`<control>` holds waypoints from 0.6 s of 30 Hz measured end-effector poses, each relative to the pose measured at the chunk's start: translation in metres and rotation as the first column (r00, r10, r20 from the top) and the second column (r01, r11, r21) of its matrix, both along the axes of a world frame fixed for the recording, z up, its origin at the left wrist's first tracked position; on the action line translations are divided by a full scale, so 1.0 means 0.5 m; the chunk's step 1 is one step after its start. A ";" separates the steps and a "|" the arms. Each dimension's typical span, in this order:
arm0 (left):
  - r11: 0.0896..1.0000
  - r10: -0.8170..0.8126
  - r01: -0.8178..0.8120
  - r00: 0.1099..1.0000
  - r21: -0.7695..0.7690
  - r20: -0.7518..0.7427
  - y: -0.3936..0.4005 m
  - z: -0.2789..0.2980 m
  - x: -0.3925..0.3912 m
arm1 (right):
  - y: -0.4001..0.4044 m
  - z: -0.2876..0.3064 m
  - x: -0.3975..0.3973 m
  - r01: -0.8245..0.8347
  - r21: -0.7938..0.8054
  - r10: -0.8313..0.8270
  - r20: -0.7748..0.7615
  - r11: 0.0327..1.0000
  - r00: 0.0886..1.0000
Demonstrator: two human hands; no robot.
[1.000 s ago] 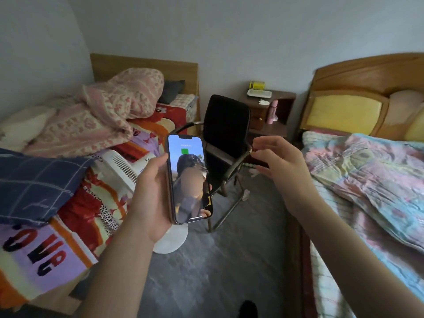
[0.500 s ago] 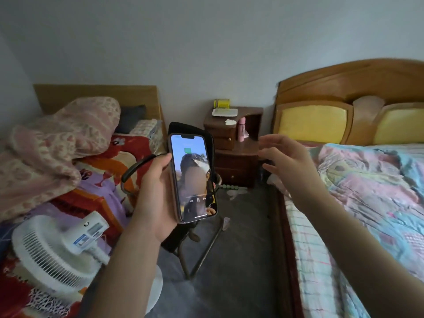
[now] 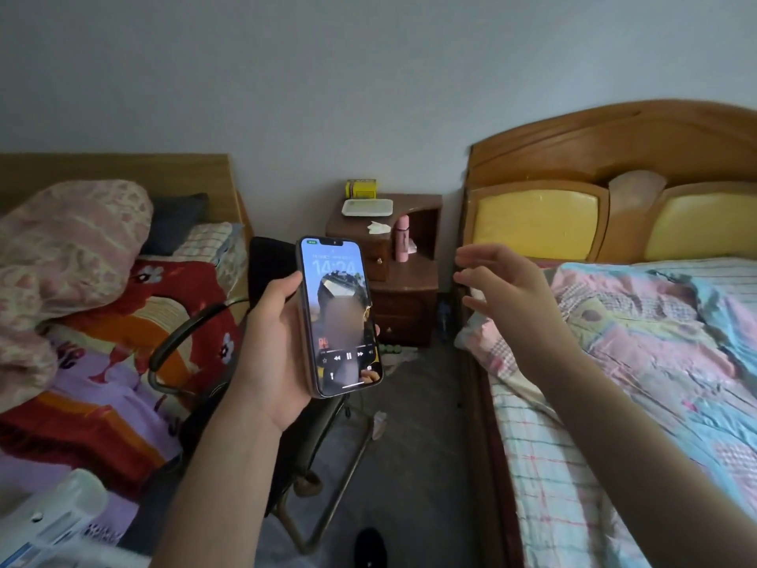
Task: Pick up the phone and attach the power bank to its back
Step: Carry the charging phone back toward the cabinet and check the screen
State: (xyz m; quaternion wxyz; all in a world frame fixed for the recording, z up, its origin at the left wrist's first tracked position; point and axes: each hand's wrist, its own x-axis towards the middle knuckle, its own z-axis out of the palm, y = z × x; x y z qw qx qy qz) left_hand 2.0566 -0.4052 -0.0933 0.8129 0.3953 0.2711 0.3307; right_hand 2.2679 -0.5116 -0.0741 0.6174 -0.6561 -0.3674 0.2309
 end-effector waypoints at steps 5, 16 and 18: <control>1.000 0.007 -0.006 0.999 0.015 -0.033 0.141 -0.006 0.062 | 0.143 -0.008 0.064 0.017 0.001 -0.017 0.027 1.000 0.999; 0.998 0.045 -0.044 0.999 0.033 -0.020 0.469 0.010 0.209 | 0.442 0.006 0.190 0.062 -0.015 -0.061 0.057 0.998 0.996; 0.999 0.030 -0.030 0.999 0.021 -0.029 0.502 0.003 0.233 | 0.474 0.001 0.213 0.071 -0.040 -0.069 0.052 0.997 0.996</control>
